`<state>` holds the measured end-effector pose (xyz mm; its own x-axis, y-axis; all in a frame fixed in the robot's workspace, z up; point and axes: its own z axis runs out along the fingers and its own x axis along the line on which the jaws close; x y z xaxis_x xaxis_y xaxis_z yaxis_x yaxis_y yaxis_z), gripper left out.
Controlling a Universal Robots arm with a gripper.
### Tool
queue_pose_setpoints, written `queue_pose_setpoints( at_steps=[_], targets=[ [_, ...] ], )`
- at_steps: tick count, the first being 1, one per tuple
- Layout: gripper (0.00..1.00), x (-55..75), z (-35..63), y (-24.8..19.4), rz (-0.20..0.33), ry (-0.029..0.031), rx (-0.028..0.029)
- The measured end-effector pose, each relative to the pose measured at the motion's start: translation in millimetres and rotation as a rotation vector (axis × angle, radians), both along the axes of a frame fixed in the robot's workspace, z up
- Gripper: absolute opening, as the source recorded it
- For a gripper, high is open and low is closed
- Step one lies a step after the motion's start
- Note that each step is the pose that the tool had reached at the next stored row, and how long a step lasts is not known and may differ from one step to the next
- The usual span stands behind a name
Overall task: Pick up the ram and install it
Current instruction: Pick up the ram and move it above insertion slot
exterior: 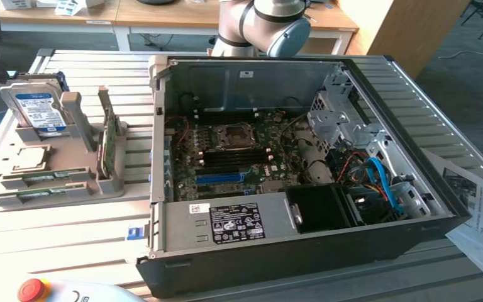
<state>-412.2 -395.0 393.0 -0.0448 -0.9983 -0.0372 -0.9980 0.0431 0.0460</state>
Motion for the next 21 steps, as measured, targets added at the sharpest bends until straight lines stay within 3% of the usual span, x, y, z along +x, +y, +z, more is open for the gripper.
queue_pose_setpoints(
  at_steps=[6, 21],
  targets=[
    [0.10, 0.0, -3.0, 0.0, 0.000, 0.0001, -0.0002],
    [0.10, -1.2, -22.4, 0.0, 0.000, 0.0000, -0.0002]
  ],
)
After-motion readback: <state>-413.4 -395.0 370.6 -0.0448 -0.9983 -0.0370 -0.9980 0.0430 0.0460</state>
